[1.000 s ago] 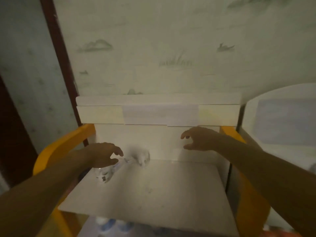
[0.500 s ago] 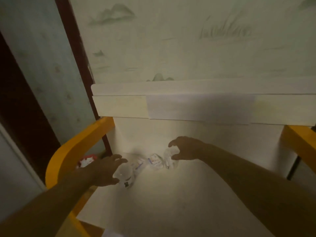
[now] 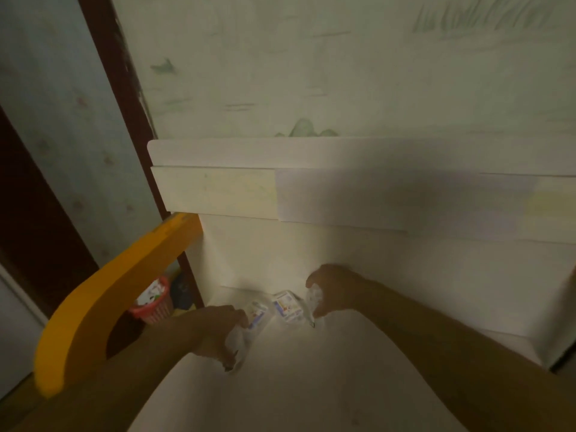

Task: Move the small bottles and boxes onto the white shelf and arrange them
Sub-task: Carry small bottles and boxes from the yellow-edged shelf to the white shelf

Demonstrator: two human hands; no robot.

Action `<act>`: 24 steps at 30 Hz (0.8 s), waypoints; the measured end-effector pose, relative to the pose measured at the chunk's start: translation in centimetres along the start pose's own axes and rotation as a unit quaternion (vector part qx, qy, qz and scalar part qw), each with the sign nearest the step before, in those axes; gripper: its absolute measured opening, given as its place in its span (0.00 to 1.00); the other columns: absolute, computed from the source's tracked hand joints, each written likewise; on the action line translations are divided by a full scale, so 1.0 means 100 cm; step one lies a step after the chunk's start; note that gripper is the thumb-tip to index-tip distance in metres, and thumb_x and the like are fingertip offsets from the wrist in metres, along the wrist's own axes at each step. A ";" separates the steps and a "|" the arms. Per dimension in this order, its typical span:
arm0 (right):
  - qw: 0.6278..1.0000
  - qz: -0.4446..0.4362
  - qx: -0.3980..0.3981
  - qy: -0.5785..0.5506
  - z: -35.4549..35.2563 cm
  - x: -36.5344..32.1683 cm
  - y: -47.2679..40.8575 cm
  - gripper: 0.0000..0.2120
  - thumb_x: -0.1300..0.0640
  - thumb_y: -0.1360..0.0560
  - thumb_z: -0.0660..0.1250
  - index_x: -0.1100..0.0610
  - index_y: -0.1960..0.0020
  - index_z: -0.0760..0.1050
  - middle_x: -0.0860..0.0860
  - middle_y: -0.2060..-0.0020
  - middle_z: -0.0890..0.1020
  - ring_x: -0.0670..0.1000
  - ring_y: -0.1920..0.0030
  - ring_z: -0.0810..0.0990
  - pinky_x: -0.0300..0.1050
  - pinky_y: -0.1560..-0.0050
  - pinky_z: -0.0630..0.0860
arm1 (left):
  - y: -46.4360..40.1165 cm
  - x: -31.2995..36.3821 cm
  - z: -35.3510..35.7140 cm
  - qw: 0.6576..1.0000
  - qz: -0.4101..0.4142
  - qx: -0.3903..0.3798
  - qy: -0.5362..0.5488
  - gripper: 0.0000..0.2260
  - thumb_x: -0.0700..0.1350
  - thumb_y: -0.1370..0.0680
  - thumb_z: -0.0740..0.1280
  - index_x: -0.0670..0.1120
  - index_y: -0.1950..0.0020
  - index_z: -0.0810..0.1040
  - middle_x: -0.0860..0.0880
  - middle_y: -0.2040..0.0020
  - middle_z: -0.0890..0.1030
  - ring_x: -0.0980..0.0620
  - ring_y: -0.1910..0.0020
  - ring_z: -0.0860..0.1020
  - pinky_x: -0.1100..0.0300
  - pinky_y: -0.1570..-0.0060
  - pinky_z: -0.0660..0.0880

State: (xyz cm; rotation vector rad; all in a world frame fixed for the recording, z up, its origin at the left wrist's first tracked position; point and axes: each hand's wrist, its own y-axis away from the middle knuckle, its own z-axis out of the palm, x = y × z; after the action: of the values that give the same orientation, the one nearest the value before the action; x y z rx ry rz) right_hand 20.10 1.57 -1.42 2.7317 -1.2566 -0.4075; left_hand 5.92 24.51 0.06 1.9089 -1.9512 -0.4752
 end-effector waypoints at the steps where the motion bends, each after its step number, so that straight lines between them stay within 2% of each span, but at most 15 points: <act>1: 1.000 0.001 -0.002 0.000 0.001 -0.002 0.000 0.37 0.43 0.38 0.79 0.50 0.33 0.70 0.50 0.38 0.74 0.53 0.39 0.73 0.50 0.37 0.72 | 0.000 -0.001 -0.002 1.000 0.005 -0.005 -0.006 0.35 0.56 0.31 0.75 0.55 0.28 0.63 0.52 0.34 0.70 0.51 0.40 0.74 0.59 0.43 0.75; 5: 1.000 0.021 -0.012 -0.007 0.016 -0.006 0.012 0.37 0.48 0.38 0.80 0.53 0.35 0.67 0.52 0.39 0.75 0.55 0.42 0.75 0.45 0.47 0.72 | 0.004 0.000 -0.006 0.998 0.037 -0.019 -0.041 0.34 0.57 0.32 0.75 0.56 0.29 0.65 0.53 0.35 0.70 0.52 0.40 0.72 0.61 0.47 0.70; 7: 0.999 0.041 -0.010 -0.006 0.017 -0.009 0.022 0.35 0.49 0.35 0.79 0.52 0.34 0.66 0.52 0.39 0.74 0.55 0.42 0.76 0.43 0.49 0.71 | 0.009 -0.001 -0.013 0.998 0.058 -0.012 -0.027 0.34 0.56 0.33 0.75 0.56 0.30 0.66 0.54 0.36 0.71 0.52 0.40 0.72 0.60 0.44 0.71; 11: 0.998 0.067 -0.013 0.006 0.000 -0.017 0.047 0.36 0.45 0.34 0.77 0.48 0.32 0.64 0.53 0.38 0.74 0.55 0.40 0.76 0.48 0.43 0.74 | 0.025 -0.002 -0.030 0.994 0.098 0.038 -0.024 0.29 0.53 0.32 0.75 0.54 0.33 0.68 0.53 0.38 0.72 0.52 0.40 0.74 0.58 0.41 0.73; 15: 0.996 0.089 0.019 0.012 -0.023 -0.030 0.082 0.37 0.43 0.33 0.75 0.47 0.30 0.63 0.52 0.36 0.73 0.55 0.38 0.75 0.51 0.40 0.74 | 0.033 0.002 -0.038 0.990 0.122 0.069 0.001 0.33 0.56 0.33 0.75 0.57 0.32 0.66 0.55 0.38 0.71 0.53 0.40 0.72 0.60 0.43 0.72; 18: 0.994 0.102 0.036 0.034 -0.025 -0.039 0.113 0.36 0.41 0.32 0.74 0.45 0.29 0.62 0.51 0.35 0.73 0.55 0.38 0.75 0.51 0.40 0.74 | 0.039 0.015 -0.042 0.986 0.146 0.076 0.011 0.31 0.57 0.33 0.74 0.57 0.33 0.67 0.58 0.41 0.71 0.56 0.44 0.72 0.61 0.45 0.73; 21: 0.989 0.131 0.029 0.058 -0.021 -0.040 0.147 0.37 0.39 0.32 0.73 0.44 0.29 0.61 0.50 0.35 0.73 0.54 0.36 0.74 0.51 0.40 0.73 | 0.044 0.036 -0.043 0.983 0.168 0.077 0.001 0.30 0.56 0.31 0.73 0.53 0.33 0.66 0.54 0.42 0.75 0.54 0.48 0.76 0.58 0.47 0.78; 24: 0.982 0.178 0.040 0.049 -0.028 -0.033 0.187 0.37 0.38 0.33 0.73 0.45 0.29 0.62 0.50 0.37 0.75 0.54 0.37 0.75 0.50 0.41 0.73 | 0.044 0.061 -0.049 0.974 0.202 0.101 0.001 0.28 0.58 0.31 0.72 0.53 0.35 0.67 0.53 0.46 0.78 0.55 0.56 0.79 0.56 0.53 0.80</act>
State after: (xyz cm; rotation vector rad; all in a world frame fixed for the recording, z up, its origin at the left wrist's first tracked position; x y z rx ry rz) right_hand 5.18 -8.13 5.75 2.4743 -1.7226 -0.1851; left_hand 4.37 18.63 6.63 1.5509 -2.3841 -0.1607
